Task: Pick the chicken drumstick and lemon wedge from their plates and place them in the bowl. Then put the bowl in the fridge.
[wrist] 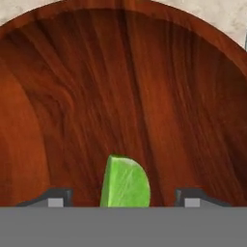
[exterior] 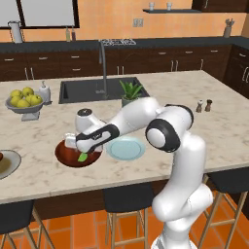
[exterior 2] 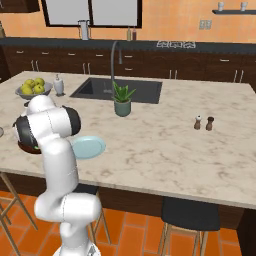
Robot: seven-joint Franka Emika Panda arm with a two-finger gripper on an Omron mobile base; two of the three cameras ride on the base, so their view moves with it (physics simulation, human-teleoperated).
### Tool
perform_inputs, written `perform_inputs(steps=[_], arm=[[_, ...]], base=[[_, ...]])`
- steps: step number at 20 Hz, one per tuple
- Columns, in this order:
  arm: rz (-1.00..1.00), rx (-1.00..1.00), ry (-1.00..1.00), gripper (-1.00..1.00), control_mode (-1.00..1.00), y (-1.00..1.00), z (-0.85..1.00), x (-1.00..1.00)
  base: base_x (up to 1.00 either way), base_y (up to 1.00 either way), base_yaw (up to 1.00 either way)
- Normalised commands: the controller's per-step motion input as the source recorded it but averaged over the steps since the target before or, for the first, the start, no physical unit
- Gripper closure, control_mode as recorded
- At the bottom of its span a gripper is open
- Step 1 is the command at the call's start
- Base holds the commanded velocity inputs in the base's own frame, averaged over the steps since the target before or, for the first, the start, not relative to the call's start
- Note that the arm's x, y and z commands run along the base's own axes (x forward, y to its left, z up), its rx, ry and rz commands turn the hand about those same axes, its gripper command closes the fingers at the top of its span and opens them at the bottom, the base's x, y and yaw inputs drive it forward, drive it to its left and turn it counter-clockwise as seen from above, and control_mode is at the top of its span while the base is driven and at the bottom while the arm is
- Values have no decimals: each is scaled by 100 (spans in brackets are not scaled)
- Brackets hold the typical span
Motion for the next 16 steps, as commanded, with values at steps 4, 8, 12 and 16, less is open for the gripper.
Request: perform_inputs(steps=[4, 8, 12, 16], arm=[[-4, 5, -3, -100, -100, -46, 61, -46], [-2, 1, 6, -100, -100, -73, 69, -62], [2, 5, 0, -100, -100, -100, 63, -72], [9, -1, 0, -100, -100, -99, 52, -64]], base=[[0, 0, 0], [0, 0, 0], [0, 0, 0], [0, 0, 0]])
